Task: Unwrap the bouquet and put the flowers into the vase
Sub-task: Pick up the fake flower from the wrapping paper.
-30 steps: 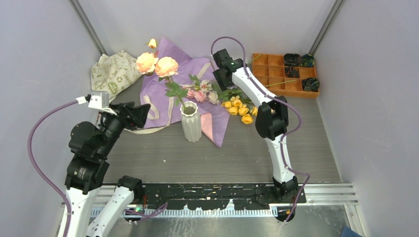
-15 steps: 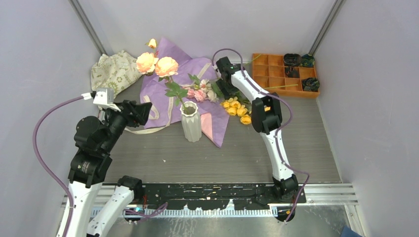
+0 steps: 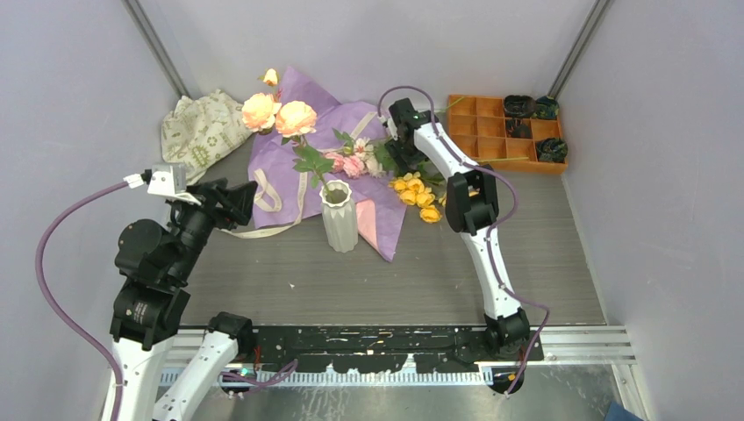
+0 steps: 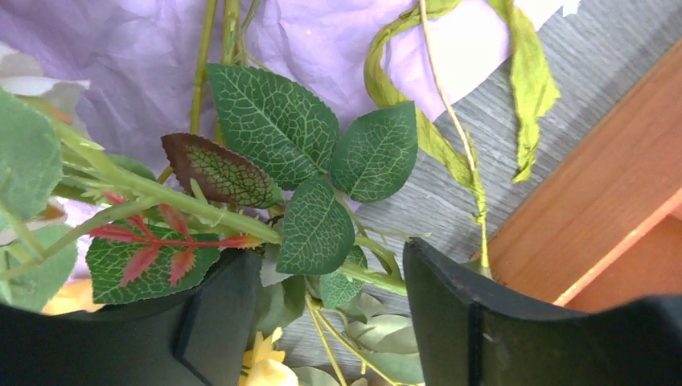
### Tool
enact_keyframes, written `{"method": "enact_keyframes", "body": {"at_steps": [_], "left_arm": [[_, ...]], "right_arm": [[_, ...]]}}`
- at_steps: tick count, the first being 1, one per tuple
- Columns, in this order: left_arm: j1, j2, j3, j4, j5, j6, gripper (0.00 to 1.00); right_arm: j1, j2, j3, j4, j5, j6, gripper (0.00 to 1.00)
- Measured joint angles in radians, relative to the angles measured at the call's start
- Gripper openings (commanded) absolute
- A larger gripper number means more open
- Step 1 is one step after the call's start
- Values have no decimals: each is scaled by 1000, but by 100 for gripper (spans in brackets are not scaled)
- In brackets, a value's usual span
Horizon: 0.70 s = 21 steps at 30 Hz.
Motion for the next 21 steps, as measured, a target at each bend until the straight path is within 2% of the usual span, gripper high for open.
{"method": "enact_keyframes", "body": {"at_steps": [2, 3, 5, 8, 13, 21], "left_arm": [[0, 0, 0, -6, -2, 1, 67], [0, 0, 0, -10, -2, 1, 67], [0, 0, 0, -15, -2, 1, 67], [0, 0, 0, -18, -2, 0, 67], [0, -2, 7, -28, -2, -1, 67], [0, -37, 42, -42, -2, -2, 67]], "right_arm": [[-8, 10, 18, -13, -28, 0, 42], [-11, 13, 21, -18, -45, 2, 36], [-15, 14, 20, -30, -72, 6, 30], [-18, 2, -12, -21, -98, 27, 29], [-18, -101, -180, 14, -134, 69, 26], [-15, -373, -337, 8, -184, 140, 21]]}}
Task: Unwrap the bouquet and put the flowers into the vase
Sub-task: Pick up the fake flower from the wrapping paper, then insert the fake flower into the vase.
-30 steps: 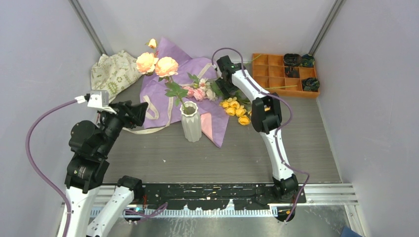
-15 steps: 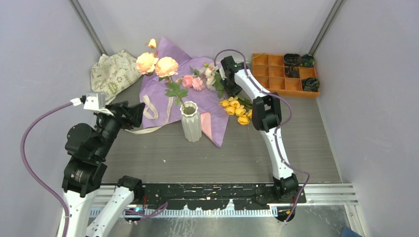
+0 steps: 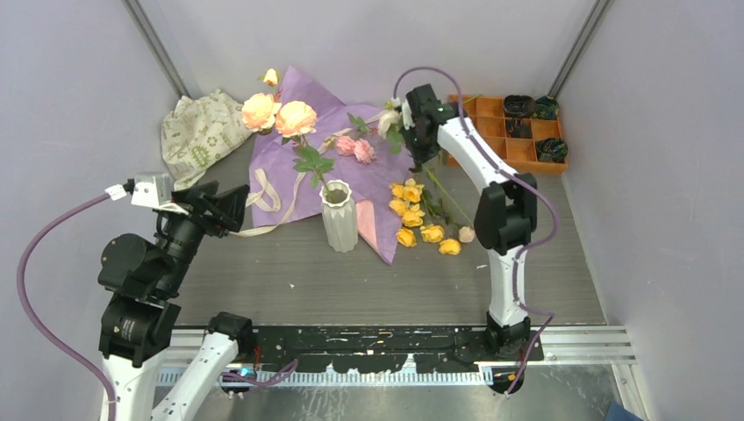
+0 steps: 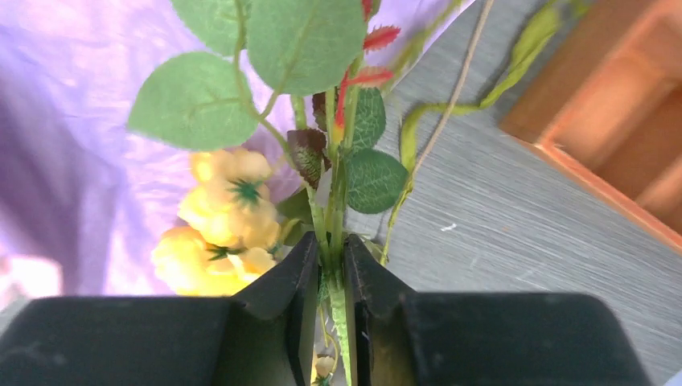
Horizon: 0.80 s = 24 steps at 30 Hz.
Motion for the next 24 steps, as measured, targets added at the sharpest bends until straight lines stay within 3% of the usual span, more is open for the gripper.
{"method": "enact_keyframes", "body": {"at_steps": [10, 15, 24], "left_arm": [[0, -35, 26, -21, 0, -2, 67], [0, -43, 30, -29, 1, -5, 67], [0, -62, 46, -46, 1, -5, 67]], "right_arm": [[26, -416, -55, 42, -103, 86, 2], [31, -558, -128, 151, -227, 177, 1], [117, -714, -324, 722, -372, 397, 1]]}}
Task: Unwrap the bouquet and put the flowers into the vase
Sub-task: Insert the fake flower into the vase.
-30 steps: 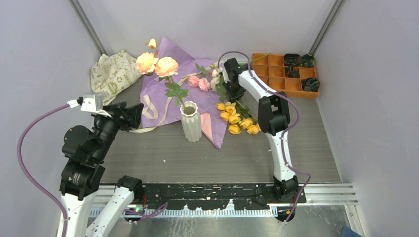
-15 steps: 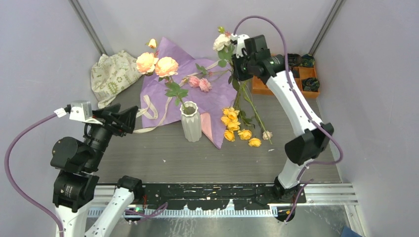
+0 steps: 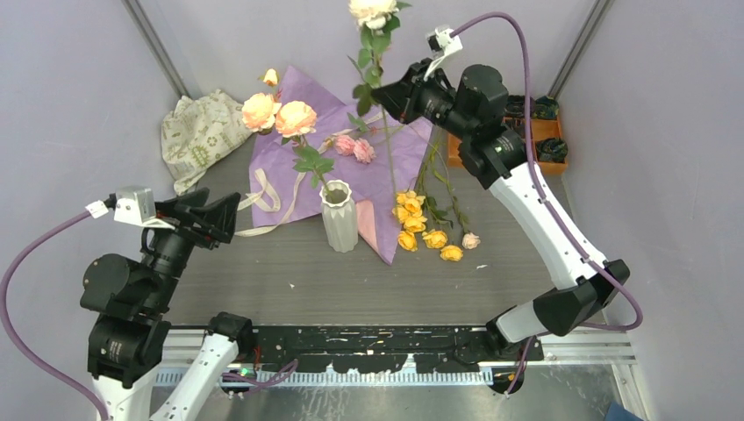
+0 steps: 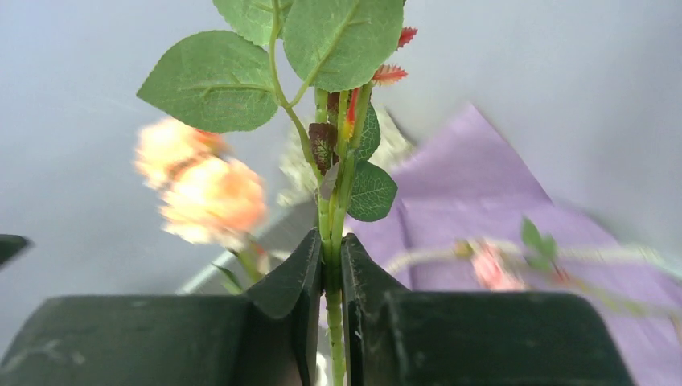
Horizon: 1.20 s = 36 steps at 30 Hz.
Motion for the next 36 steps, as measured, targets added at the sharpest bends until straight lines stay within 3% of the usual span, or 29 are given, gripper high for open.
{"method": "enact_keyframes", "body": {"at_steps": [9, 18, 36], "left_arm": [[0, -14, 11, -8, 0, -1, 67], [0, -26, 11, -14, -1, 0, 67], [0, -25, 11, -14, -1, 3, 67]], "right_arm": [[171, 24, 158, 361, -31, 85, 1], [189, 56, 228, 519, -26, 101, 1], [189, 143, -29, 591, 3, 110, 1]]}}
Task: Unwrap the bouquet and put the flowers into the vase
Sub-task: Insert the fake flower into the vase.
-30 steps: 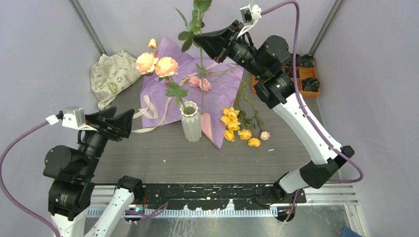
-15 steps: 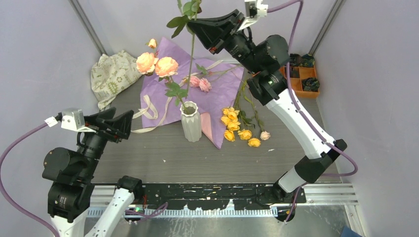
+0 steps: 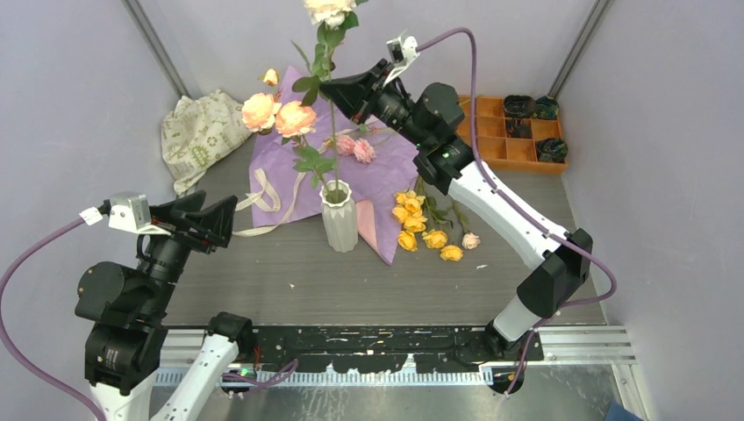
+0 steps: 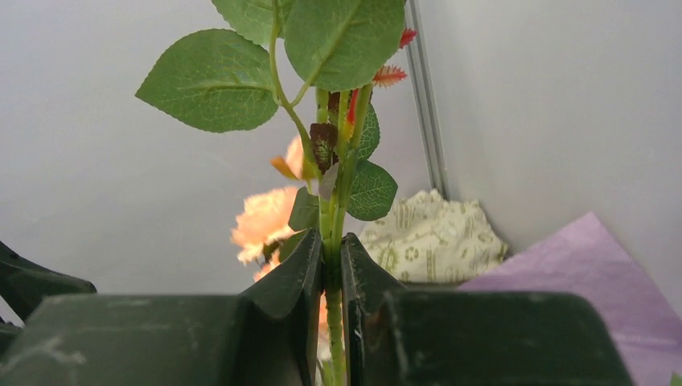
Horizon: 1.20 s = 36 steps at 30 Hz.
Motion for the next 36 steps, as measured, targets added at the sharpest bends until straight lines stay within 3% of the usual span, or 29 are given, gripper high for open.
{"method": "enact_keyframes", "body": {"at_steps": [7, 11, 19, 24, 36], "left_arm": [[0, 1, 0, 0, 0, 0, 67], [0, 1, 0, 0, 0, 0, 67], [0, 1, 0, 0, 0, 0, 67], [0, 1, 0, 0, 0, 0, 67], [0, 1, 0, 0, 0, -1, 67]], "right_arm": [[0, -2, -203, 39, 0, 47, 7], [3, -2, -274, 47, -9, 73, 23], [29, -10, -344, 66, -37, 100, 45], [48, -52, -405, 64, -45, 109, 64], [86, -365, -558, -37, 34, 59, 95]]}}
